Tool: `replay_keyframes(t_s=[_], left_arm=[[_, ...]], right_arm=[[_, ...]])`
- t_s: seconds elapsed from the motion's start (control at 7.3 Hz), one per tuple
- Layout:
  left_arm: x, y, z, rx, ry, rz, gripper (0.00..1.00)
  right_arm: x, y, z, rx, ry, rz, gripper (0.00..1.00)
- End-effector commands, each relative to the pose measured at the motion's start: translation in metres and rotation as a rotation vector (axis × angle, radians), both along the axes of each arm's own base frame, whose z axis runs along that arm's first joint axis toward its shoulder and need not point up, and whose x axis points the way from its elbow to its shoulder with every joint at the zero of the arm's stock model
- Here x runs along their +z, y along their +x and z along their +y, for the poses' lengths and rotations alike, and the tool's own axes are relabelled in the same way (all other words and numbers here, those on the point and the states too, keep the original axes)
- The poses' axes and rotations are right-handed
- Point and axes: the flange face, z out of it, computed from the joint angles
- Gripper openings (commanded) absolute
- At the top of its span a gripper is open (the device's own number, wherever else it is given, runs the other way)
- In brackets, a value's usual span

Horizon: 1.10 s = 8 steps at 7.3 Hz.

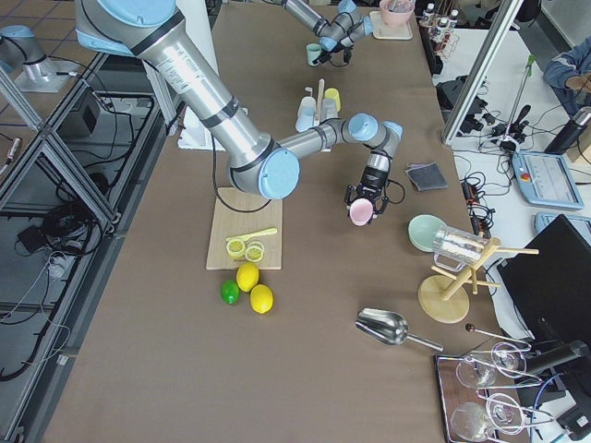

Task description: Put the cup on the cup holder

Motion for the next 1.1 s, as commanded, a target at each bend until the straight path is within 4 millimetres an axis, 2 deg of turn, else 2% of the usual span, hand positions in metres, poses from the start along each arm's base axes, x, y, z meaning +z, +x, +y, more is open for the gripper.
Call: replay_keyframes(t_s=[0.0, 0.14, 0.41, 0.68, 0.96], left_arm=[[0.004, 0.000, 0.003, -0.008, -0.028, -0.006, 0.98], [0.002, 0.000, 0.002, -0.011, -0.030, -0.003, 0.98], [0.004, 0.000, 0.003, -0.012, -0.033, -0.004, 0.98], [0.003, 0.000, 0.003, -0.012, -0.032, -0.003, 0.98], [0.004, 0.001, 0.004, -0.014, -0.039, -0.004, 0.98]], right_arm=[[-0.030, 0.056, -0.002, 0.034, 0.033, -0.041, 0.00], [-0.040, 0.091, 0.001, 0.074, 0.069, -0.077, 0.00], [-0.062, 0.138, 0.016, 0.174, 0.055, -0.246, 0.00], [-0.077, 0.168, 0.028, 0.262, 0.024, -0.407, 0.00], [-0.109, 0.200, 0.049, 0.459, -0.006, -0.592, 0.00]])
